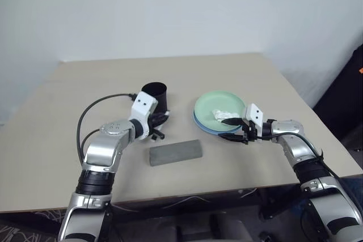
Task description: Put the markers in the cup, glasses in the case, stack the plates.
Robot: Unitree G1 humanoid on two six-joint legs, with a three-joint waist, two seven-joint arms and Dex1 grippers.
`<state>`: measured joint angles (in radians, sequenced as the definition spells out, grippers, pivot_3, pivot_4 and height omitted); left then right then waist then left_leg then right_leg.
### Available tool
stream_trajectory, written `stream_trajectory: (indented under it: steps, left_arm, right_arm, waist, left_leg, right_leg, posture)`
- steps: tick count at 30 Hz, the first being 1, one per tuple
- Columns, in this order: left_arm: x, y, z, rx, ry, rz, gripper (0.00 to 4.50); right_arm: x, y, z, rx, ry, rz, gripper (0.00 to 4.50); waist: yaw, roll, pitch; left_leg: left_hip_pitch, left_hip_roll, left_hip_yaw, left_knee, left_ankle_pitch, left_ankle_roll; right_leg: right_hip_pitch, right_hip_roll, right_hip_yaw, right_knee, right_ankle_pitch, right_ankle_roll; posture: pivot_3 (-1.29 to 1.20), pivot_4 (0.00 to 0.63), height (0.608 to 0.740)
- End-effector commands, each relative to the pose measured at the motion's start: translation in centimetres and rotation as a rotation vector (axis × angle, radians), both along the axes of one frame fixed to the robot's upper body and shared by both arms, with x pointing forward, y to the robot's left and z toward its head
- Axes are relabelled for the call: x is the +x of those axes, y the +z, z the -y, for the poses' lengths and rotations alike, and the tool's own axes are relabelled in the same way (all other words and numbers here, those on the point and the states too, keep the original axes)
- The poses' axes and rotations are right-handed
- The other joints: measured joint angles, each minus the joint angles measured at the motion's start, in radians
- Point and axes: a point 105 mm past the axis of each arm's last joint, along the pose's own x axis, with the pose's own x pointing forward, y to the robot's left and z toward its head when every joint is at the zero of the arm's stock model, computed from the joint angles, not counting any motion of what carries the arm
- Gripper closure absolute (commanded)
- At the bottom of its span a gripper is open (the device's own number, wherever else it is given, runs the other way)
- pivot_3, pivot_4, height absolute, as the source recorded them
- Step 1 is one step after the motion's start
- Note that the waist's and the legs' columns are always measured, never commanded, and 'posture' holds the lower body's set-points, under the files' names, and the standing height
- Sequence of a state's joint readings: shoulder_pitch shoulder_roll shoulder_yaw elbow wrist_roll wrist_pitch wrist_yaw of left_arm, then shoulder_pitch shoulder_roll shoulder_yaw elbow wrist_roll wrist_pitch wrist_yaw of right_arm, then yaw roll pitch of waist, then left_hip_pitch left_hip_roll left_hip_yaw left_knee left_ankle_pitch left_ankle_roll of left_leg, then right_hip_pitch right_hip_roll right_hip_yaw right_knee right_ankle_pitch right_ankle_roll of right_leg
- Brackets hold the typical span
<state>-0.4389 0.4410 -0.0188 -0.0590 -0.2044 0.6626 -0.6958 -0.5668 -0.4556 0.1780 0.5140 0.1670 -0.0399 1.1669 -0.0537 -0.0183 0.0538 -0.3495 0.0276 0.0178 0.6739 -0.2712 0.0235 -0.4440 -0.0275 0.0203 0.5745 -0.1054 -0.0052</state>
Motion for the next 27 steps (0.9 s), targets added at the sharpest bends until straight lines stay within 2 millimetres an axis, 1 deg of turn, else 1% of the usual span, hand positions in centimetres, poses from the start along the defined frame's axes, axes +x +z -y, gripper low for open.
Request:
stream_trajectory:
  steps: [1, 3, 6, 9, 12, 14, 16, 20, 27]
  left_arm:
    - [-0.6, 4.1, 1.8, -0.056, -0.166, 0.19, 4.43]
    - [0.6, 6.1, 1.7, -0.092, -0.135, 0.285, 4.43]
    - [3.1, 9.7, 0.4, -0.162, -0.003, 0.453, 4.43]
    - [5.2, 11.8, -1.1, -0.11, 0.126, 0.62, 4.43]
    - [7.0, 13.2, -2.1, -0.069, 0.243, 0.744, 4.43]
    - [8.0, 13.4, -2.5, -0.045, 0.296, 0.789, 4.43]
    - [8.9, 13.1, -2.9, -0.028, 0.342, 0.806, 4.43]
    - [9.8, 12.3, -3.3, -0.029, 0.403, 0.82, 4.43]
    - [10.5, 10.5, -2.1, -0.06, 0.402, 0.762, 4.43]
  right_arm:
    - [0.8, 2.0, -0.1, 0.021, -0.001, 0.072, 1.75]
    - [0.8, 2.0, -0.1, 0.021, -0.001, 0.075, 1.75]
    - [0.9, 2.1, -0.1, 0.021, -0.002, 0.078, 1.75]
    - [0.9, 2.1, 0.0, 0.021, -0.004, 0.079, 1.75]
    - [0.9, 2.2, -0.1, 0.022, -0.003, 0.083, 1.75]
    - [1.0, 2.4, -0.2, 0.023, -0.004, 0.088, 1.75]
    - [1.1, 2.6, -0.2, 0.025, -0.007, 0.092, 1.75]
    - [1.1, 2.7, 0.0, 0.025, -0.01, 0.094, 1.75]
    - [1.0, 2.7, 0.2, 0.023, -0.018, 0.096, 1.75]
  waist:
    - [0.0, 0.0, 0.0]
    - [0.001, 0.0, 0.0]
    - [0.003, 0.0, 0.0]
    - [0.002, 0.0, 0.0]
    - [0.002, 0.0, 0.0]
    - [0.003, 0.0, 0.0]
    - [0.003, 0.0, 0.0]
    - [0.003, -0.001, 0.0]
    - [0.003, -0.001, 0.0]
  left_leg:
    - [0.0, 0.0, 0.0, 0.0, 0.0, 0.0]
    - [0.0, 0.0, 0.0, 0.0, 0.0, 0.0]
    - [-0.001, 0.0, -0.001, 0.003, 0.001, 0.001]
    - [0.0, 0.0, -0.001, 0.004, 0.001, 0.001]
    - [0.001, 0.0, 0.001, 0.003, 0.001, 0.001]
    - [0.002, 0.0, 0.001, 0.002, 0.001, 0.001]
    - [0.001, 0.0, 0.0, 0.001, 0.001, 0.001]
    - [0.0, 0.0, 0.001, 0.001, 0.0, 0.001]
    - [0.0, 0.0, 0.002, 0.001, 0.0, 0.0]
  right_leg:
    - [0.0, 0.0, 0.0, 0.0, 0.0, 0.0]
    - [0.0, 0.0, 0.0, 0.0, 0.0, 0.0]
    - [0.001, 0.001, 0.0, 0.0, 0.0, 0.0]
    - [0.002, 0.002, 0.001, 0.0, 0.0, 0.0]
    - [0.003, 0.002, 0.003, 0.0, 0.0, 0.0]
    - [0.003, 0.003, 0.004, 0.0, 0.0, 0.0]
    - [0.002, 0.004, 0.005, 0.0, 0.0, 0.0]
    - [0.002, 0.004, 0.006, 0.0, 0.001, 0.001]
    - [0.001, 0.004, 0.007, -0.001, 0.001, 0.001]
  posture:
    - [0.0, 0.0, 0.74]
    - [0.0, 0.0, 0.74]
    - [0.0, 0.0, 0.74]
    - [0.0, 0.0, 0.74]
    - [0.0, 0.0, 0.74]
    - [0.0, 0.0, 0.74]
    - [0.0, 0.0, 0.74]
    - [0.0, 0.0, 0.74]
    - [0.0, 0.0, 0.74]
